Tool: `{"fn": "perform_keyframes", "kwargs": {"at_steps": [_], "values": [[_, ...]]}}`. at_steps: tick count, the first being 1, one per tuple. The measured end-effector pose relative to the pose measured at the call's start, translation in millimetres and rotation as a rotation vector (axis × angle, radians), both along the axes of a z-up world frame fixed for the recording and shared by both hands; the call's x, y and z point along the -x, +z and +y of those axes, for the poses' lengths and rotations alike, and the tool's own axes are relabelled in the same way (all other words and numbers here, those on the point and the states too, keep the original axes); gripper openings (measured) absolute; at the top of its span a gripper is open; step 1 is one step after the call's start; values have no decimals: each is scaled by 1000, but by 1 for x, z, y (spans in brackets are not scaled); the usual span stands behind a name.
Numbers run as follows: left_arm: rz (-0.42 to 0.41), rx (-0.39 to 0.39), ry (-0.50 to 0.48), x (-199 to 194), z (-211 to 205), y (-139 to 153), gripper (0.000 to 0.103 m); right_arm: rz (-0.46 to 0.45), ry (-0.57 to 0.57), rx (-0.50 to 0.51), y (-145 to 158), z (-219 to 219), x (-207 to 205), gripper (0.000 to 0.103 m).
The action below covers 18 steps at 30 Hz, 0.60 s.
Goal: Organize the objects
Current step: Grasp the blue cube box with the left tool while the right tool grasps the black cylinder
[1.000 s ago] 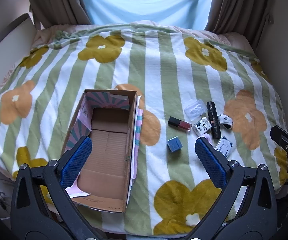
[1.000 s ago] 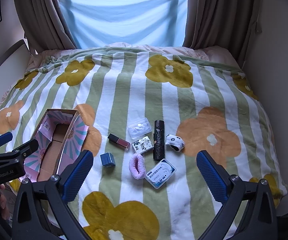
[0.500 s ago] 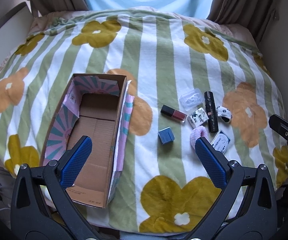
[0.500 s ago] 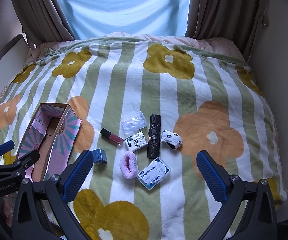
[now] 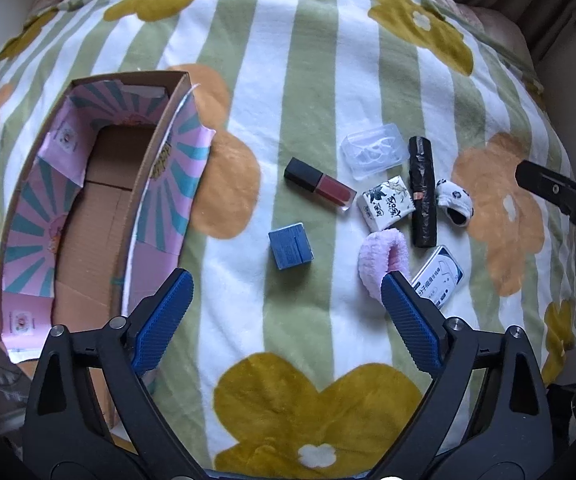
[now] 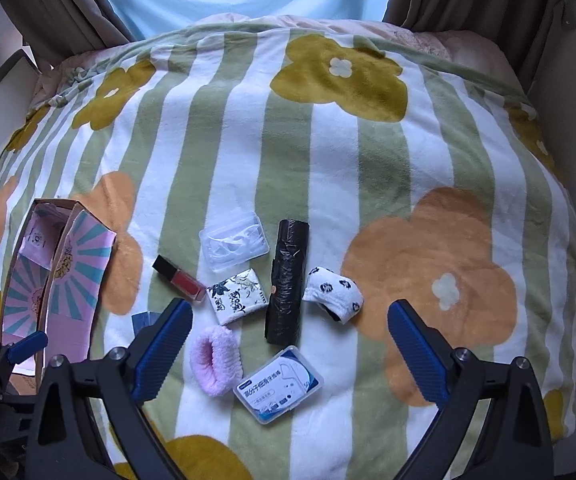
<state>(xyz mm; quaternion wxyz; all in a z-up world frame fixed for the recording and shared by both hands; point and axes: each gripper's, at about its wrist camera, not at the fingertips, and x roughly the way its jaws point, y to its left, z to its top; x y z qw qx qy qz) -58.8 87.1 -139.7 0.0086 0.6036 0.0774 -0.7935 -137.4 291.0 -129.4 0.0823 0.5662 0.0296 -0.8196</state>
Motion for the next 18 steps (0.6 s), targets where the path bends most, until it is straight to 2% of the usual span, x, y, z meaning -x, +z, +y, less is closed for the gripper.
{"fn": "perform_keyframes", "kwargs": {"at_steps": [3,7,18], "values": [[-44,-4,19,12,3,-24,87,-38,17,4,-22,-3,24,87],[-96,1,34,25,5,-52,81,-90,36,8,-52,-8,52,82],[-186,-15,69,51,8,-104,78,-231,121,-38,-129,-22,95,73]]}}
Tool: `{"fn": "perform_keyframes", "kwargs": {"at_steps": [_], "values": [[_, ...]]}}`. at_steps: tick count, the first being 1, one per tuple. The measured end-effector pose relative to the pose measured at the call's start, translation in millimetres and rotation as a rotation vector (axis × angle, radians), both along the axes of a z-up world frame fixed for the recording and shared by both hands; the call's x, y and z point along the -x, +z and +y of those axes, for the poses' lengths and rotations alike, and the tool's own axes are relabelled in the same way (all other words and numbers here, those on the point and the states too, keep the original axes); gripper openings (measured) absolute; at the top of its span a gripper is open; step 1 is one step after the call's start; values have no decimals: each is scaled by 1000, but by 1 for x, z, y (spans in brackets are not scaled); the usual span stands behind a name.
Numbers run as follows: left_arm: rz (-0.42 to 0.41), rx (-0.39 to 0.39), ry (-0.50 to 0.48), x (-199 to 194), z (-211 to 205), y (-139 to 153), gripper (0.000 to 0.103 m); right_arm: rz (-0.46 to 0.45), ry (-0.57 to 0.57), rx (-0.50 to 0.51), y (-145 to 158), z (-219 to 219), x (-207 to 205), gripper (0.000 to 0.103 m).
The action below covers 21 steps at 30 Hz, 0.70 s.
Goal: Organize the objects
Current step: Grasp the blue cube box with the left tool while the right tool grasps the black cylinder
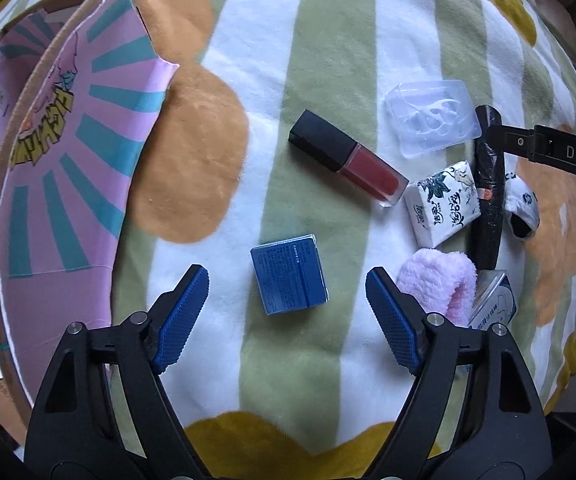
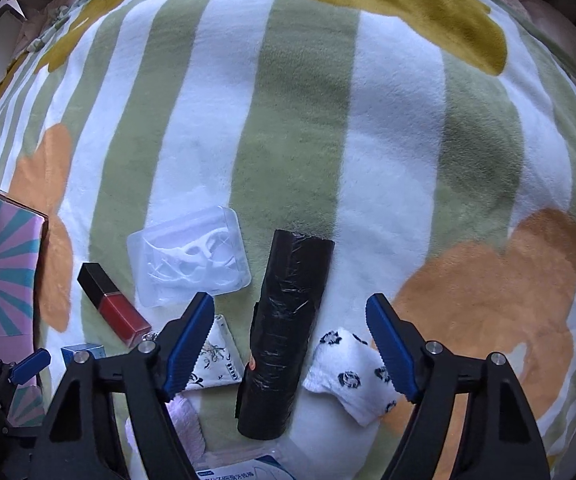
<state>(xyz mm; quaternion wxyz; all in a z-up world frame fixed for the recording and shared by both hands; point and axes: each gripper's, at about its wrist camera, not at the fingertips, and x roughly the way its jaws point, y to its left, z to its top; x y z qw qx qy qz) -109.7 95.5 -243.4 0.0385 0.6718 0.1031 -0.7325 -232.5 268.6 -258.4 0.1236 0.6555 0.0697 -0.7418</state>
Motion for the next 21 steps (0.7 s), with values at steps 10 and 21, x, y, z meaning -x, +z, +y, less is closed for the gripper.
{"fn": "perform_keyframes", "kwargs": {"at_steps": [10,21], "values": [[-53,-27,14,3,0,-24,60,-60,90,-25,-29,-2,-13,54],[-53,-81,22,1,-1,-32,32,-52,73,-12,-26,9,-19,33]]}}
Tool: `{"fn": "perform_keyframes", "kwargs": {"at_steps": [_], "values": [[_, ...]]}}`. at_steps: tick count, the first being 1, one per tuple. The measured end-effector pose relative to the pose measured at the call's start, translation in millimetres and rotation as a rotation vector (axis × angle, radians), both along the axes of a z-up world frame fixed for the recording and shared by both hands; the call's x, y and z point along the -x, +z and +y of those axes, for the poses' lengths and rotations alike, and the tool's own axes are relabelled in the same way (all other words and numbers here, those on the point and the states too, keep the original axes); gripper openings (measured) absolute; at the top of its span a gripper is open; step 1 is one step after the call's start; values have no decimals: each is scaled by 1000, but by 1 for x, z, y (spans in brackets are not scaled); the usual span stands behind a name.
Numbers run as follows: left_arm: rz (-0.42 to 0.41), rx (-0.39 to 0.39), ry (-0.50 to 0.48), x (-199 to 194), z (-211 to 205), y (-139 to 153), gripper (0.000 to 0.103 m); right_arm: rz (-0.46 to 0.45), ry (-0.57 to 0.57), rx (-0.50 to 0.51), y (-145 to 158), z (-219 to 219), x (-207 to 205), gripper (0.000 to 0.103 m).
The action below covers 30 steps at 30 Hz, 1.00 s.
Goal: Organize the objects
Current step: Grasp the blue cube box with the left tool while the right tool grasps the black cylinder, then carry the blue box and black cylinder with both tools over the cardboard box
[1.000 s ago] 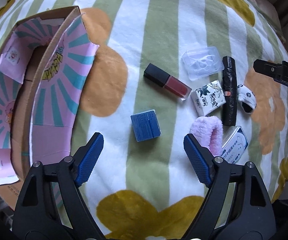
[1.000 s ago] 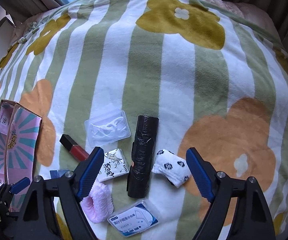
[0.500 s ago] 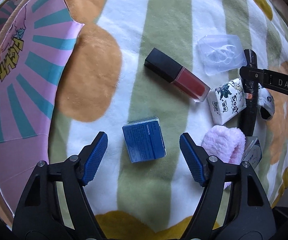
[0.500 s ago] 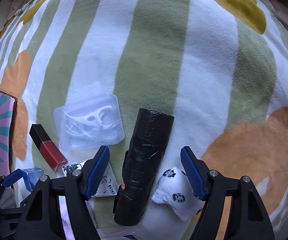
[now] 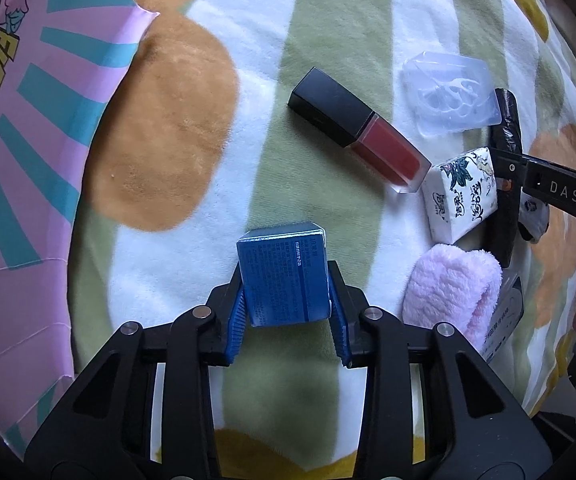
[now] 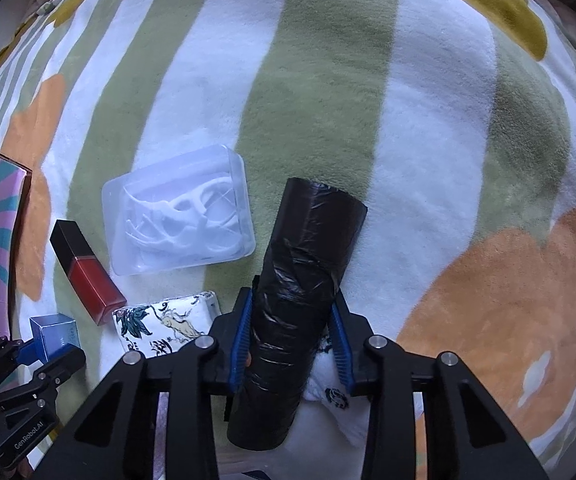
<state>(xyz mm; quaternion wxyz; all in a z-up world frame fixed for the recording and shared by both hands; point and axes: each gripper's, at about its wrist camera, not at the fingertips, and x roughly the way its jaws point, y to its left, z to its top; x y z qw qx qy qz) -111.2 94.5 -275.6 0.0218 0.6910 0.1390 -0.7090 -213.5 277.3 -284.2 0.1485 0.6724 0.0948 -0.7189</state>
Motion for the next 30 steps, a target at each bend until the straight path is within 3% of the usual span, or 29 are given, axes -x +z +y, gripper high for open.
{"fn": "perform_keyframes", "kwargs": {"at_steps": [8,14,22,30], "values": [[45,0,-12,2,2,15,32,14,-46,65,21,14,-3,30],[104,2,-39,4,4,39,32,59,-77,110,53,21,-7,30],[213,15,-96,-6,5,92,32,128,-132,147,113,10,-18,30],[302,16,-175,-20,-21,162,32,164,-175,146,163,-15,-88,30]]}}
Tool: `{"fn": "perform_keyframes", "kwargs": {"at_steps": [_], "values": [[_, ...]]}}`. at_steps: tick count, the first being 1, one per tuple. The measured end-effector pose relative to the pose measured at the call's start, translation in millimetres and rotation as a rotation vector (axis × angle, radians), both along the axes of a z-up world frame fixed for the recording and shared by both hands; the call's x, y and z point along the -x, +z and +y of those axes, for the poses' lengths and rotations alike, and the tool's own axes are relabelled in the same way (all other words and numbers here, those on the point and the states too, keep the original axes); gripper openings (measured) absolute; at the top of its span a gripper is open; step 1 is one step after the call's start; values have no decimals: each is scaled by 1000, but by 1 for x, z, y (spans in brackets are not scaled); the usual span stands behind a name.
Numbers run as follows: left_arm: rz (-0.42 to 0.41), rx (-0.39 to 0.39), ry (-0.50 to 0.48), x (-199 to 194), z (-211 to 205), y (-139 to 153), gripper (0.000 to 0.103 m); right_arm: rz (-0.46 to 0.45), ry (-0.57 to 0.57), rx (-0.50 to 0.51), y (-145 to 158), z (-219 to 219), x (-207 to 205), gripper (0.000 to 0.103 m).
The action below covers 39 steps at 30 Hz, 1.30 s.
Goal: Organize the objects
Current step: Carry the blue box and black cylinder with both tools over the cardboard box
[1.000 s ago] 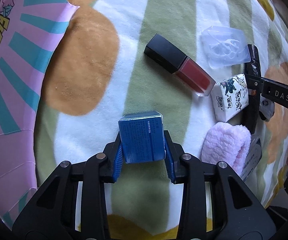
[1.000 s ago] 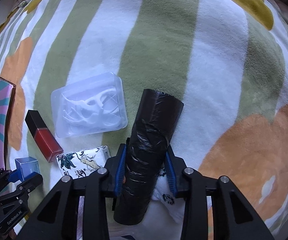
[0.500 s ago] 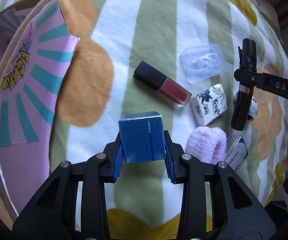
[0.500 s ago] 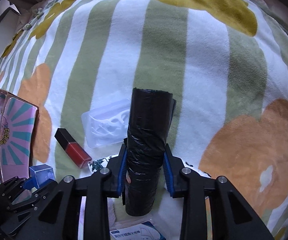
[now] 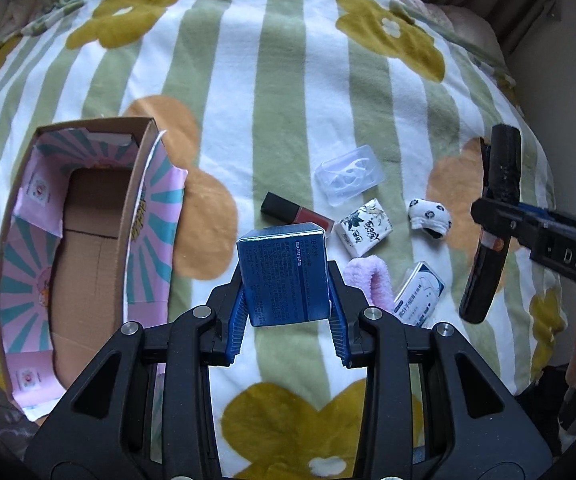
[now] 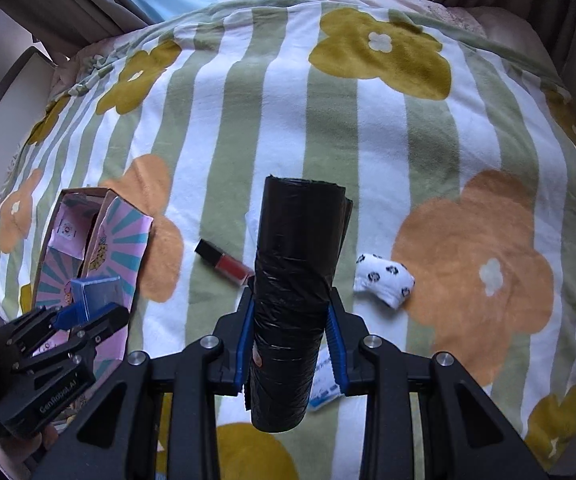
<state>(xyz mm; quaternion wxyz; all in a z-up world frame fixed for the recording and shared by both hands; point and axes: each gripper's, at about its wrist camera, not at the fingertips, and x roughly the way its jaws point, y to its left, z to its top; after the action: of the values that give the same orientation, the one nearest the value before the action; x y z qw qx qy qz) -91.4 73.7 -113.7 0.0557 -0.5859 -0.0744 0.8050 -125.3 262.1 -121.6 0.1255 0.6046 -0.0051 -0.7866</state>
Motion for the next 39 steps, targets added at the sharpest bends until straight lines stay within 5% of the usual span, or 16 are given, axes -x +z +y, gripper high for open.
{"fn": "perform_keyframes", "kwargs": {"at_steps": [10,21,28,39], "values": [[61,7,-108,-31,3,26,32,10,-58,-20,18,-3,-77,30],[63,3,-130,-53,-14,27,32,32,-125,-26,29,-12,-101,30],[93,3,-47,-59,-54,40,32,62,-56,-15,44,-47,-92,30],[90,40,229,-86,-155,43,32,88,205,32,55,-153,-51,30]]}}
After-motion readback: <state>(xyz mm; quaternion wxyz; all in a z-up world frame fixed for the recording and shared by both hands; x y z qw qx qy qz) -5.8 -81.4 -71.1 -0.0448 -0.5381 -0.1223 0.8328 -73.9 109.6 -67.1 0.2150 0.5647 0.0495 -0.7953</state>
